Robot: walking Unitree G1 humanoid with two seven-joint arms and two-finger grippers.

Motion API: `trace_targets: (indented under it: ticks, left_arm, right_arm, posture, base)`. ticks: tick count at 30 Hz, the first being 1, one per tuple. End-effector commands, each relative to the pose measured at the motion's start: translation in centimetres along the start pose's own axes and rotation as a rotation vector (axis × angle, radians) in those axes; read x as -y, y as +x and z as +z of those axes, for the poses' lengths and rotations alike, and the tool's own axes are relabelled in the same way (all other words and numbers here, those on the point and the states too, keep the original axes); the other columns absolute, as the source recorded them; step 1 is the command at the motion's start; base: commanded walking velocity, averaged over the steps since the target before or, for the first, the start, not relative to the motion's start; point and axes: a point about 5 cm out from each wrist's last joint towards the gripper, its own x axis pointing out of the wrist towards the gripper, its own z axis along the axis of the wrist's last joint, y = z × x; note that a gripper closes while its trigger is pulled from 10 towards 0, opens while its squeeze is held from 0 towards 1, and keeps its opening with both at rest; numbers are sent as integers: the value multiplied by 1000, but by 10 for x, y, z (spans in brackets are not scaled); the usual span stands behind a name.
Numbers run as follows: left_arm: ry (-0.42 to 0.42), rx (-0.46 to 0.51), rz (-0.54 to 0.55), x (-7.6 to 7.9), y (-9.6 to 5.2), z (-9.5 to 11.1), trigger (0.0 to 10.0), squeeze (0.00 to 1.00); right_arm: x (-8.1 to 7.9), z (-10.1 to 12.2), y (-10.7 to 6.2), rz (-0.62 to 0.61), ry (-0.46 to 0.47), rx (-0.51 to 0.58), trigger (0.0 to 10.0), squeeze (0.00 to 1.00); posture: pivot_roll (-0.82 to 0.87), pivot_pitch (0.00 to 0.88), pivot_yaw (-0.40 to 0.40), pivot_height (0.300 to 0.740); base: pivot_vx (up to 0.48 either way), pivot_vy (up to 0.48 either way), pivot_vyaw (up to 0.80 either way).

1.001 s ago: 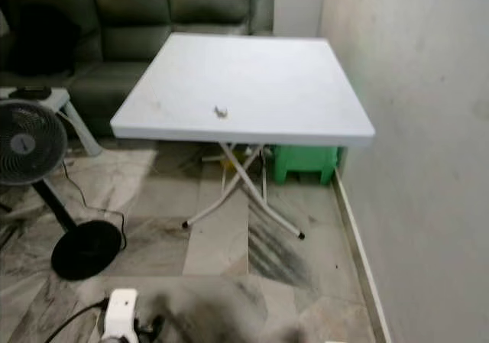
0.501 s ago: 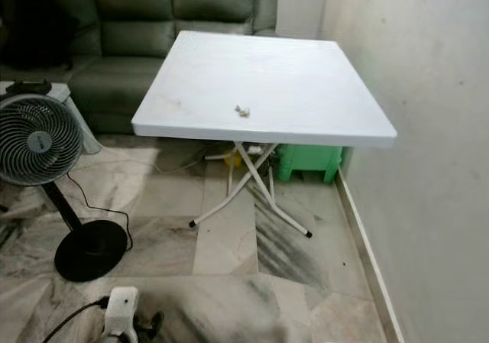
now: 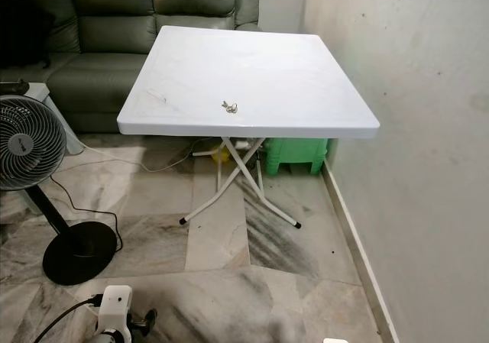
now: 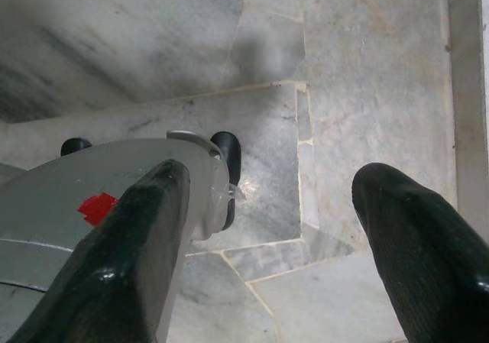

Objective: Hang keys on a hook

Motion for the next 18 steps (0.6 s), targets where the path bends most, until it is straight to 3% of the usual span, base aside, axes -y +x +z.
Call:
trace_targets:
  ticks: [1,4,10,13,16,18]
  left_arm:
    - [0,50,-15,2,3,11,10000,0]
    - [-4,106,-23,3,5,22,10000,0]
    - [2,323,-98,9,5,58,10000,0]
    - [-12,386,-112,11,4,67,10000,0]
    - [-55,530,-139,15,-2,87,10000,0]
    - [-71,572,-144,16,-4,93,10000,0]
  right_arm:
    - [-7,3,1,29,-5,20,10000,1000]
    - [-7,15,3,38,-17,75,10000,1000]
    - [-11,74,5,110,-83,354,10000,1000]
    - [-14,89,2,130,-98,446,10000,1000]
    - [-29,118,-8,184,-86,646,10000,1000]
    - [-34,128,-12,200,-82,708,10000,1000]
  posture:
    - [-42,0,-19,740]
    - [-42,0,-19,740]
    - [-52,0,-12,740]
    - [-52,0,-12,740]
    - [-57,0,-9,740]
    - [-56,0,-9,740]
  base:
    - [0,0,0]
    - [0,0,0]
    - [0,0,0]
    - [0,0,0]
    - [0,0,0]
    - [0,0,0]
